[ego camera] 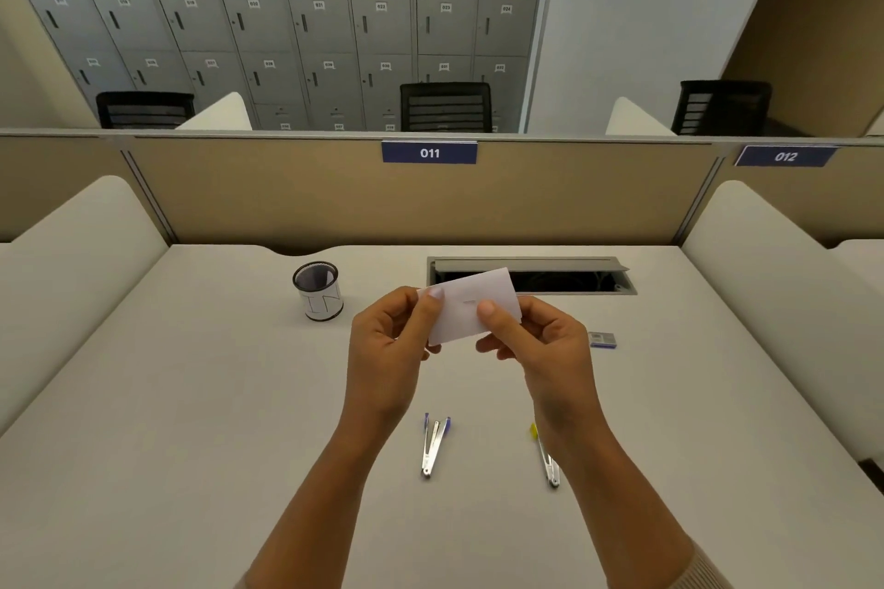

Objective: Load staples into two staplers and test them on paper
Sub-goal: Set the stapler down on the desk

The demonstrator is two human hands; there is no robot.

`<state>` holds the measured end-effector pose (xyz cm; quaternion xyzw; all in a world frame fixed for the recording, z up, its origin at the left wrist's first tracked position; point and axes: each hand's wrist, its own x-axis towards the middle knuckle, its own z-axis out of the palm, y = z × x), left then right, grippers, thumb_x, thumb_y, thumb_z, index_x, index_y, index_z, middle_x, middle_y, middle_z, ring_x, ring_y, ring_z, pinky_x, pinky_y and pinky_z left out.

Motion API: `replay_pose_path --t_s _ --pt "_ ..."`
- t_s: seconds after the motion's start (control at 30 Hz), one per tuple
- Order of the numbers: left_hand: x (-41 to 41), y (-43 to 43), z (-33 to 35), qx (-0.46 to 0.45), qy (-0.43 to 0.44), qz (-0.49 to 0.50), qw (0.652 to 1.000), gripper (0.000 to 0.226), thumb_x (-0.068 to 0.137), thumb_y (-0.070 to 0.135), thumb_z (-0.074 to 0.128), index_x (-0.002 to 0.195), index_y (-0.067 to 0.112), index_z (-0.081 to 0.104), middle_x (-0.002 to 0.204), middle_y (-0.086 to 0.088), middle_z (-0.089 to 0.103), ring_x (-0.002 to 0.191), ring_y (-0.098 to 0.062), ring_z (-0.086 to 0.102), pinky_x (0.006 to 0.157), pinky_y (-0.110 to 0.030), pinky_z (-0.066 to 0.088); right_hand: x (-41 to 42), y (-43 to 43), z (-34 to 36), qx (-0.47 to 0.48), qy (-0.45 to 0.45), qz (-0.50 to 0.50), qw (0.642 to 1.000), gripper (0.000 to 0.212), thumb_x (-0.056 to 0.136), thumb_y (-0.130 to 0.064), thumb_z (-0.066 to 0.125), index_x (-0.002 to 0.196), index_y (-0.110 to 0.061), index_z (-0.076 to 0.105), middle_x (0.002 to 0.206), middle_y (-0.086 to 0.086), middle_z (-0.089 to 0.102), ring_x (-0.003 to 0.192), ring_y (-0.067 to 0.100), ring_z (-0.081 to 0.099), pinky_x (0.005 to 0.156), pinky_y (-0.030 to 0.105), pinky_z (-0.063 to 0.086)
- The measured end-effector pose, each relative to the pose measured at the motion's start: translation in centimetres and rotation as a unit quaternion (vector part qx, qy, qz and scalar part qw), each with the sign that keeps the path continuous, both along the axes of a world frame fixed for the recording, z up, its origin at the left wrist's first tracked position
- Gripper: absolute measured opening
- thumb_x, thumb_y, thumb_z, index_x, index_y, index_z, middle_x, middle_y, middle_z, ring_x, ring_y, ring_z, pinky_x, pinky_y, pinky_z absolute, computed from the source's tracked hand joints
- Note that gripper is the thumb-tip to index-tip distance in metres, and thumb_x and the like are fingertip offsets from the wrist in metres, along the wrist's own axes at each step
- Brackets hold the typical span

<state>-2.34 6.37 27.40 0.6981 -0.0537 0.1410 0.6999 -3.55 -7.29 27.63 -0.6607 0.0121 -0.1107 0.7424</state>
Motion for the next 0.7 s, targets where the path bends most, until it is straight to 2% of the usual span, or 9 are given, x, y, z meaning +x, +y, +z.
replay_pose_path --t_s 0.1,0.33,0.53,0.63,0.7 --pt "-0.1 -0.5 0.0 0.001 0.019 -0.008 1.0 0.021 0.081 0.044 0.057 0.09 0.03 0.07 0.073 0.013 0.068 0.061 -0.009 0.063 0.054 -0.015 0.05 -0.1 0.0 -0.1 0.003 0.003 -0.01 1.0 0.012 0.081 -0.03 0.07 0.09 -0.021 0.071 0.077 -0.004 0.074 0.066 0.012 0.071 0.06 0.013 0.052" --pt "-0.1 -1.2 0.0 0.009 0.029 0.014 0.999 0.026 0.078 0.046 0.059 0.091 0.025 0.07 0.077 0.004 0.068 0.065 -0.008 0.063 0.054 -0.012 0.048 -0.3 0.3 0.2 0.014 0.004 -0.018 1.0 0.025 0.07 -0.045 0.068 0.087 -0.027 0.07 0.075 -0.009 0.074 0.067 0.012 0.071 0.06 0.012 0.052" --pt "0.2 -1.7 0.6 0.0 0.01 0.024 1.0 0.014 0.078 0.046 0.061 0.083 0.035 0.068 0.073 0.01 0.068 0.065 -0.008 0.062 0.053 -0.012 0.048 -0.1 0.0 0.5 0.021 -0.007 -0.012 1.0 0.024 0.067 -0.05 0.069 0.082 -0.032 0.073 0.076 -0.008 0.074 0.068 0.012 0.071 0.06 0.013 0.053" --pt "0.3 -2.0 1.0 -0.007 -0.001 0.029 1.0 0.019 0.079 0.044 0.062 0.089 0.03 0.07 0.075 0.007 0.069 0.068 -0.011 0.063 0.053 -0.011 0.047 0.1 0.0 1.0 0.018 -0.018 -0.005 1.0 0.016 0.069 -0.049 0.069 0.077 -0.037 0.074 0.075 -0.008 0.073 0.067 0.011 0.07 0.061 0.014 0.053" --pt "0.4 -2.1 1.1 -0.007 -0.009 0.036 0.999 0.022 0.08 0.043 0.062 0.092 0.027 0.07 0.079 0.005 0.069 0.069 -0.011 0.063 0.054 -0.011 0.047 0.3 0.0 1.2 0.015 -0.025 -0.005 1.0 0.02 0.07 -0.048 0.068 0.082 -0.033 0.073 0.074 -0.009 0.073 0.067 0.01 0.069 0.06 0.013 0.052"
